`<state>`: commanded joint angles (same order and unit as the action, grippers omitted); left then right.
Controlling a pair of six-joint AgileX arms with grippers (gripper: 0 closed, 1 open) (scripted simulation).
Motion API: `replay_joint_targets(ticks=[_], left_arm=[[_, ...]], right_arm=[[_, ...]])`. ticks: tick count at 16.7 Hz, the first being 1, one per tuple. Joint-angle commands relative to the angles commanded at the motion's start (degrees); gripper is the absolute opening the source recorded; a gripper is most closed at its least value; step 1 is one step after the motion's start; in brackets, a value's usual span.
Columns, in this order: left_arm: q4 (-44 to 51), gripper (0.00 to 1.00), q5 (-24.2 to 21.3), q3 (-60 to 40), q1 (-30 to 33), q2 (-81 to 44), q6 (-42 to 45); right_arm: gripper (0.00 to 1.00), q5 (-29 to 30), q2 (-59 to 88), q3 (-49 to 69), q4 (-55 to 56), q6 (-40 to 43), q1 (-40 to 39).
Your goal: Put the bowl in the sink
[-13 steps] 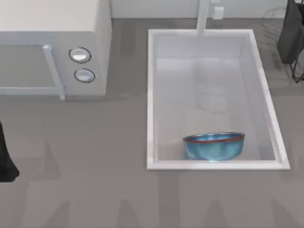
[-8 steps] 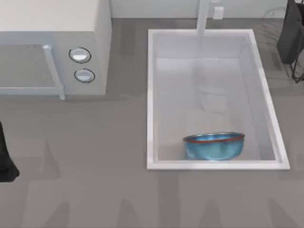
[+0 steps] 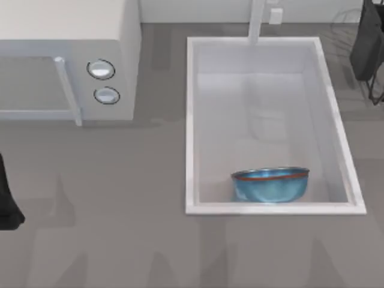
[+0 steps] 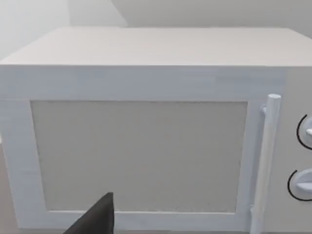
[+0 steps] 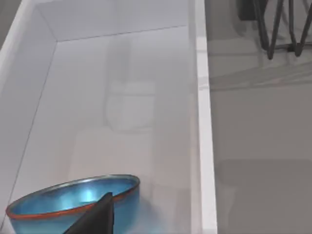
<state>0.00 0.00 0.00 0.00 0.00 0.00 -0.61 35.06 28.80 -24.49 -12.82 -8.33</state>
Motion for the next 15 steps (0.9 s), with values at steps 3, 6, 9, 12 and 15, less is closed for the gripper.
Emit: replay_joint_targets(ticks=[3,6,9,12,15], left_arm=[[0.0,1.00,0.0,0.0,0.0,0.0,0.0],[0.0,1.00,0.0,0.0,0.0,0.0,0.0],[0.0,1.00,0.0,0.0,0.0,0.0,0.0],[0.0,1.00,0.0,0.0,0.0,0.0,0.0],[0.0,1.00,0.0,0.0,0.0,0.0,0.0]], right_arm=[[1.00,0.3,18.3,14.1,-12.9,-5.3,-3.8],[1.00,0.8,37.8,29.5,-26.8,-10.5,-7.8],[1.00,1.4,57.2,46.2,-40.3,-15.1,-12.0],[1.00,2.2,75.4,63.6,-52.1,-18.9,-16.1],[1.00,3.0,91.1,81.1,-61.0,-22.0,-19.9]])
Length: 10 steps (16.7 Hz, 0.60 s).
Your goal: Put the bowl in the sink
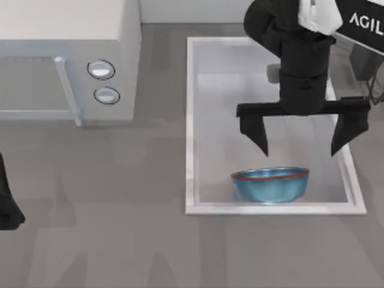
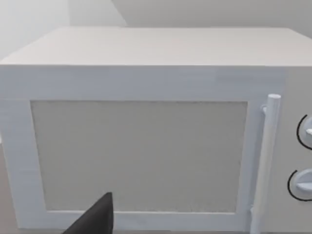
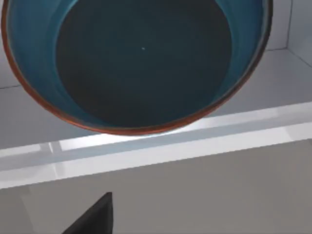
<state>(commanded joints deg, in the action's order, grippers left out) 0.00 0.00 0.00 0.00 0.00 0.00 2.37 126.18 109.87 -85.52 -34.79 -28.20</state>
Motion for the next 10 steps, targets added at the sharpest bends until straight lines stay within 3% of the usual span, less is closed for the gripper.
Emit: replay_joint_targets(ticks=[5,10], left_arm=[[0.0,1.00,0.0,0.0,0.0,0.0,0.0],[0.0,1.00,0.0,0.0,0.0,0.0,0.0]], right_arm=[[1.00,1.3,19.2,25.7,-8.2,-3.4,-5.2],[1.00,2.3,28.5,40.0,-9.9,-4.9,-8.1]])
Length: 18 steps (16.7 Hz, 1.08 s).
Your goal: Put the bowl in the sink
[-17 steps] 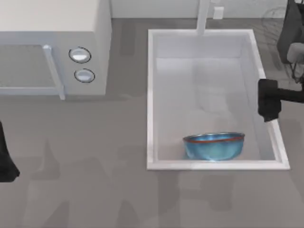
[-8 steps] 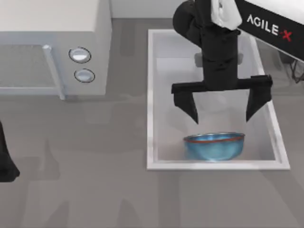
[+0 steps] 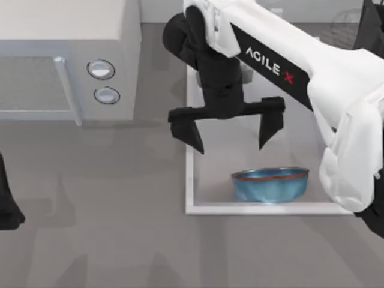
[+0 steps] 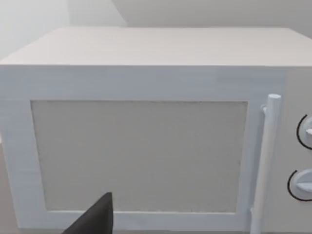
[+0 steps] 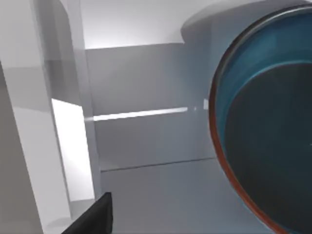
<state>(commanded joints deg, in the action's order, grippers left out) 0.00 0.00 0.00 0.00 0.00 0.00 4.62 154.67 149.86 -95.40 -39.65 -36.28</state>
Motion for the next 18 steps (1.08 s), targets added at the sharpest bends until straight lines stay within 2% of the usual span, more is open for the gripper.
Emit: replay_joint_targets(ticks=[10,18], left_arm=[[0.0,1.00,0.0,0.0,0.0,0.0,0.0],[0.0,1.00,0.0,0.0,0.0,0.0,0.0]], right_arm=[[1.00,0.1,0.5,-0.8,2.2,0.1,0.0],[1.00,0.2,-2.9,-24.9,22.4,0.6,0.4]])
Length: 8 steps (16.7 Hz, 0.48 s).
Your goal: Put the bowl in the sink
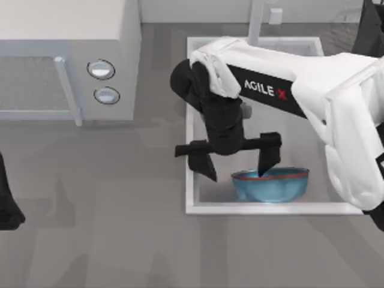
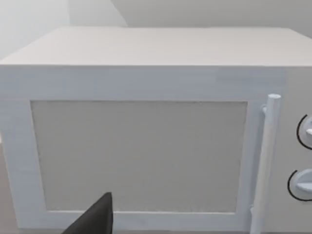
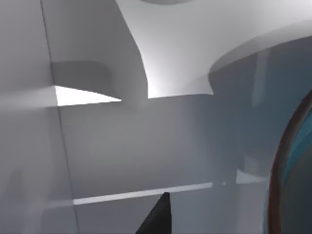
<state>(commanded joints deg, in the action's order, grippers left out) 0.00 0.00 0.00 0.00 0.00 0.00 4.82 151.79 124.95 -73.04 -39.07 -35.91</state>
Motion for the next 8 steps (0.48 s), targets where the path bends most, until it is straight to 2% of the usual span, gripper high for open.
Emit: replay_joint_targets(ticks=[3,7,8], left_arm=[[0.0,1.00,0.0,0.0,0.0,0.0,0.0],[0.0,1.00,0.0,0.0,0.0,0.0,0.0],[0.0,1.00,0.0,0.0,0.0,0.0,0.0]], right_arm=[[1.00,0.0,-0.5,-4.2,4.1,0.1,0.1],[1.00,0.0,-0.5,-4.4,4.3,0.1,0.1],[0.92,0.0,-0.5,-4.4,4.3,0.1,0.1]])
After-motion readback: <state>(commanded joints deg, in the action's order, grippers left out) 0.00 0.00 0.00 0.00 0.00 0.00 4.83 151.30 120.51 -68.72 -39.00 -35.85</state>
